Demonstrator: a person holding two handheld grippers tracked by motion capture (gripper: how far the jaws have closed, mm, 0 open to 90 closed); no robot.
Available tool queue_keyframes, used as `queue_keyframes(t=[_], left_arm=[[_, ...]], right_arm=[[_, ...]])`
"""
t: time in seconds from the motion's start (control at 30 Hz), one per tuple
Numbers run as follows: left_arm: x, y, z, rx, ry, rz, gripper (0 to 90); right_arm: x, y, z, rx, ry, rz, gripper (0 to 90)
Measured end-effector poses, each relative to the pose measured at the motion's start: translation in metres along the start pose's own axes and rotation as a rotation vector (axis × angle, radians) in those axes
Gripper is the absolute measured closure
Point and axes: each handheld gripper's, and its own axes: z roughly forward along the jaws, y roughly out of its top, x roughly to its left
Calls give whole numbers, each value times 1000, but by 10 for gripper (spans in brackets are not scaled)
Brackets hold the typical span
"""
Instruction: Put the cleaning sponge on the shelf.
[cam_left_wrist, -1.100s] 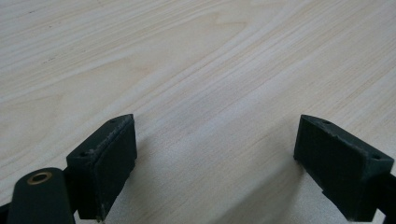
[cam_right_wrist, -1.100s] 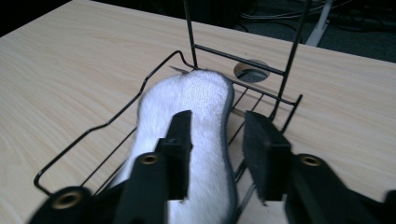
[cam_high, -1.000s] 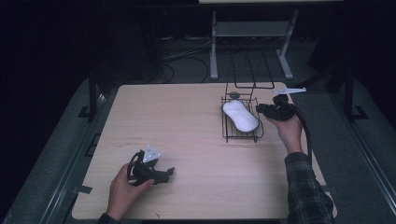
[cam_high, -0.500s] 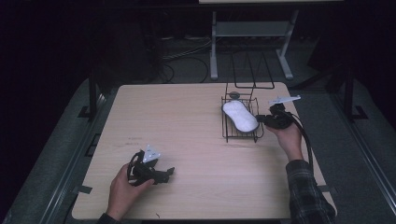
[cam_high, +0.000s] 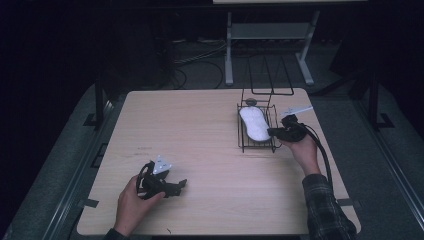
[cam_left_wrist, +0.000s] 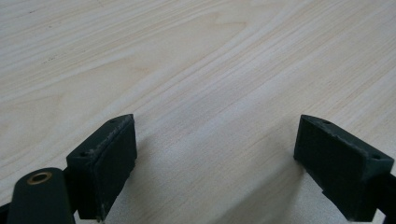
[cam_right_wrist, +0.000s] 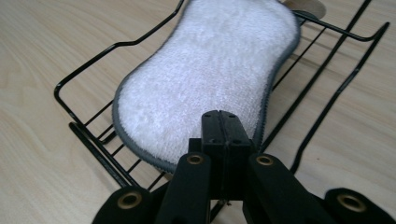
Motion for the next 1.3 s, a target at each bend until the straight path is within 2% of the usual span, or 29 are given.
queue_keyframes(t=[0.4, 0.43, 0.7, 0.93, 1.17, 1.3], left_arm=[[0, 0, 0, 0, 0, 0, 123], [0, 0, 0, 0, 0, 0, 123], [0, 0, 0, 0, 0, 0, 123], [0, 0, 0, 0, 0, 0, 123], [0, 0, 0, 0, 0, 0, 123], [0, 0, 0, 0, 0, 0, 123]], right_arm=[[8, 0, 2, -2, 33, -11, 898], [8, 0, 2, 1, 28, -22, 898], [8, 1, -5, -15, 17, -8, 888], [6, 1, -19, -24, -3, 16, 685], [8, -3, -31, -40, -36, 39, 408], [10, -7, -38, -37, -54, 41, 312]])
